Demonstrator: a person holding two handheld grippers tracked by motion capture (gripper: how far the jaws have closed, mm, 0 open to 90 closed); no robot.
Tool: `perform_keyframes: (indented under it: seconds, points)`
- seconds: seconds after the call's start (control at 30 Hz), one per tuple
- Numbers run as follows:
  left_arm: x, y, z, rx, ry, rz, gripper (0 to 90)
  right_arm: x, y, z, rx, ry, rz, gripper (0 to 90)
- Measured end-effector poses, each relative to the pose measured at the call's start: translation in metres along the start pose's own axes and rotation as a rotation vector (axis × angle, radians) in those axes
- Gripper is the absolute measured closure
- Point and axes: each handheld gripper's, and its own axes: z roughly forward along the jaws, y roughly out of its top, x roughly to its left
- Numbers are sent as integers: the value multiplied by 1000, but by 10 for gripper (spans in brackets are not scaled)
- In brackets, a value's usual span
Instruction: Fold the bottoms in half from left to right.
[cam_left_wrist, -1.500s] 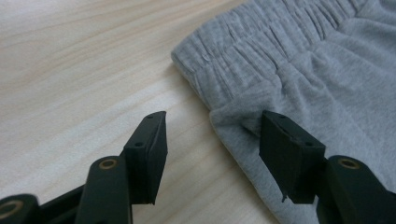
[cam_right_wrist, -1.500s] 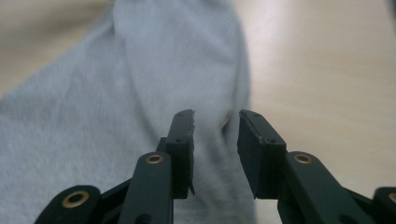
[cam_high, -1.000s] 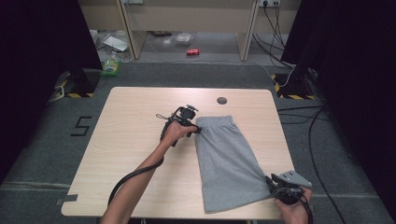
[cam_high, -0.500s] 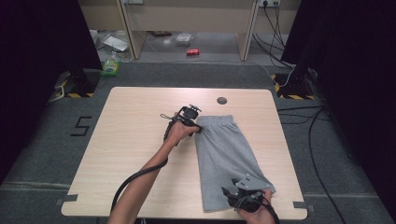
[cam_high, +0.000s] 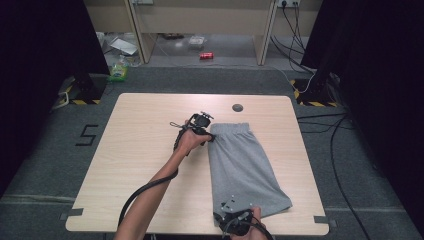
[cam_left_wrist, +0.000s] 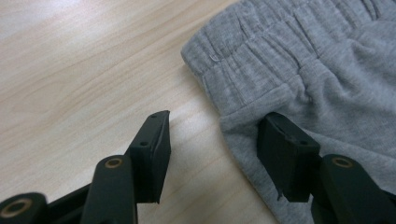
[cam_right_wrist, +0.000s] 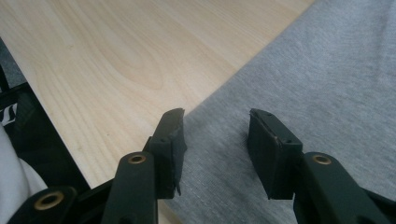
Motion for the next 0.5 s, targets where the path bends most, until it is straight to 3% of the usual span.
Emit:
perform_keyframes:
  seconds: [0.1, 0.27, 0.5]
  points:
    - [3, -2, -1, -4, -12, -13, 446, 0, 0, 0, 2, 3, -8, 566]
    - [0, -2, -1, -9, -11, -2, 466, -3, 2, 1, -2, 10, 8, 499]
    - [-7, -1, -2, -10, -35, 43, 687, 5, 5, -4, -23, 17, -17, 481]
